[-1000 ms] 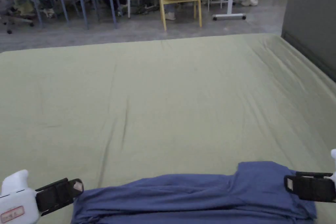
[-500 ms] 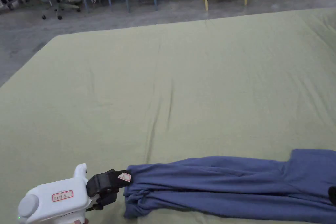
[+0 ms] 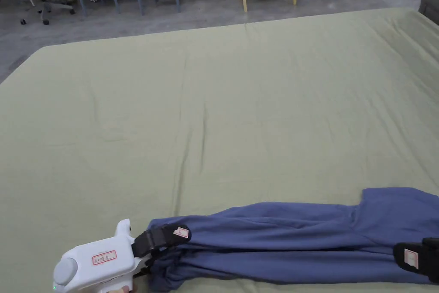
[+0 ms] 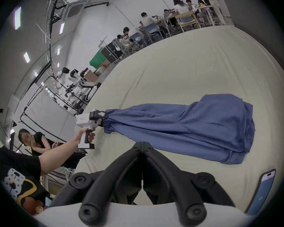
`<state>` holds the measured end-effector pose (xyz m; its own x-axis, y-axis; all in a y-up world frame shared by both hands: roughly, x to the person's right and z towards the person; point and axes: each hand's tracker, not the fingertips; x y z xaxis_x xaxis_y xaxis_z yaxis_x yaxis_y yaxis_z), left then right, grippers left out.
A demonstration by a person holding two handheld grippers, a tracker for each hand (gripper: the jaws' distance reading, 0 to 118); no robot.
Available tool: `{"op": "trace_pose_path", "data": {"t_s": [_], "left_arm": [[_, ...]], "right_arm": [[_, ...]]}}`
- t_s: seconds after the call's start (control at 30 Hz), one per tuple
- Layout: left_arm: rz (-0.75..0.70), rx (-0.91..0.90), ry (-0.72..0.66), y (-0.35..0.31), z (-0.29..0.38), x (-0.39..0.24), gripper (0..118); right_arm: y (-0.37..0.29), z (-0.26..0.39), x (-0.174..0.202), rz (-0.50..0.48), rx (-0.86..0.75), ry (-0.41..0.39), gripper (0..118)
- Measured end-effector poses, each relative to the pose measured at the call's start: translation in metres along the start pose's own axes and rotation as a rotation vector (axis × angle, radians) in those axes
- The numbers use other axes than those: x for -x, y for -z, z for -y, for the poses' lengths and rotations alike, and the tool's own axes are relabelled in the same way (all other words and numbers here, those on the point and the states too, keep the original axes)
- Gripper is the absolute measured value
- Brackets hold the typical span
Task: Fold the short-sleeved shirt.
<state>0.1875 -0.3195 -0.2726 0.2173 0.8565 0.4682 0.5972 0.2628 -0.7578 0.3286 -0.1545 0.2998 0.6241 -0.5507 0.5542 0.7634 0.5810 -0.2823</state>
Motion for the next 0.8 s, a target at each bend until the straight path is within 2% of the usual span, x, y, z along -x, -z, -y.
{"op": "trace_pose_path", "data": {"t_s": [0.03, 0.1, 0.13, 0.3, 0.4, 0.47, 0.6, 0.7, 0.8], "left_arm": [[-0.041, -0.035, 0.047, 0.001, 0.003, -0.006, 10], [-0.078, -0.019, -0.048, 0.009, 0.008, -0.002, 10], [-0.023, -0.025, -0.075, 0.006, 0.002, 0.006, 10], [0.015, -0.079, -0.024, -0.045, -0.003, -0.013, 10], [-0.048, -0.112, 0.032, -0.081, -0.013, -0.021, 10], [-0.072, -0.142, 0.013, -0.105, -0.023, -0.018, 10], [-0.229, -0.184, 0.022, -0.131, -0.024, -0.032, 10], [-0.29, -0.178, -0.013, -0.121, -0.015, -0.054, 10], [-0.364, -0.147, 0.138, -0.087, 0.004, -0.107, 10]], "right_arm": [[0.001, 0.0, 0.003, -0.002, 0.003, -0.004, 2], [0.001, 0.001, 0.004, -0.004, 0.007, -0.023, 2], [0.0, 0.001, 0.005, -0.004, 0.012, -0.034, 2], [-0.004, -0.001, 0.005, 0.026, 0.015, -0.059, 2], [-0.005, -0.002, 0.004, 0.035, 0.007, -0.049, 2], [-0.006, -0.002, 0.002, 0.036, -0.002, -0.038, 2], [-0.006, -0.001, 0.004, 0.022, -0.017, -0.029, 2], [-0.004, 0.001, 0.008, 0.02, -0.018, -0.035, 2], [0.0, 0.002, 0.01, 0.022, -0.01, -0.033, 2]]}}
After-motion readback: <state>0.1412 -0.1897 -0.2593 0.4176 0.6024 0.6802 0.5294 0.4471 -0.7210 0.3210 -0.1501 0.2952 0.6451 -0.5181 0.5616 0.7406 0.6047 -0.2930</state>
